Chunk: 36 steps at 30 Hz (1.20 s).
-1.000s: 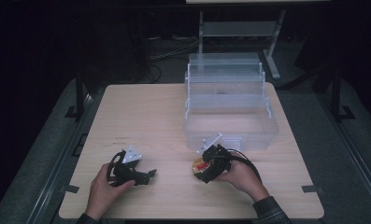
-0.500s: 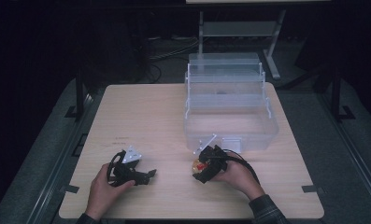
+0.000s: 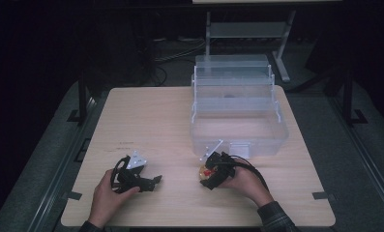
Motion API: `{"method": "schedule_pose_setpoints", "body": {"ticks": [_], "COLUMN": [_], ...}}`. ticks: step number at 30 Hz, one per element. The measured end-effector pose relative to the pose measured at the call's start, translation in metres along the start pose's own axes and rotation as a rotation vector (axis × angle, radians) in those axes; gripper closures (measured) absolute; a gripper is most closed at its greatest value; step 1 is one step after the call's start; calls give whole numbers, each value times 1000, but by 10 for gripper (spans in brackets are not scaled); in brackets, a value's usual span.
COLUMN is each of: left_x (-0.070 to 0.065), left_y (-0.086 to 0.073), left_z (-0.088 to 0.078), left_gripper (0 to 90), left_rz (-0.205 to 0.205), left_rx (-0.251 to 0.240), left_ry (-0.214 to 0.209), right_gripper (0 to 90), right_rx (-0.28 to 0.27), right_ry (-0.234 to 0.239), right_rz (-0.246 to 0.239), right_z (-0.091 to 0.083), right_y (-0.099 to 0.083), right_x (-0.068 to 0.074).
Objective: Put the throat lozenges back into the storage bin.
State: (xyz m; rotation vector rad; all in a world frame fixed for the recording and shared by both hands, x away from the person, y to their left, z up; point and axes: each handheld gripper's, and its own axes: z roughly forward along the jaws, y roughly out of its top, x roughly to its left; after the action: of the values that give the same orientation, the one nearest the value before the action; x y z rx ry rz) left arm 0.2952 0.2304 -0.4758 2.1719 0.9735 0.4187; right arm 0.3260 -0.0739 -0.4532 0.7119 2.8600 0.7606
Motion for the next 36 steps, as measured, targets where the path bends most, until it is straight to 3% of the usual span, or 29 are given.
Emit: {"method": "schedule_pose_setpoints", "body": {"ticks": [15,36], "left_x": [0,0], "left_y": [0,0], "left_z": [0,0], "left_gripper": [109,109], "left_rz": [0,-3], "left_rx": [-1,-4], "left_ry": [0,1], "right_gripper": [194,194], "right_rx": [-11,-35], "right_ry": [2,-17], "right_rz": [-1,15], "right_z": [-6,-35], "right_y": [-1,-14], "right_x": [0,5]}}
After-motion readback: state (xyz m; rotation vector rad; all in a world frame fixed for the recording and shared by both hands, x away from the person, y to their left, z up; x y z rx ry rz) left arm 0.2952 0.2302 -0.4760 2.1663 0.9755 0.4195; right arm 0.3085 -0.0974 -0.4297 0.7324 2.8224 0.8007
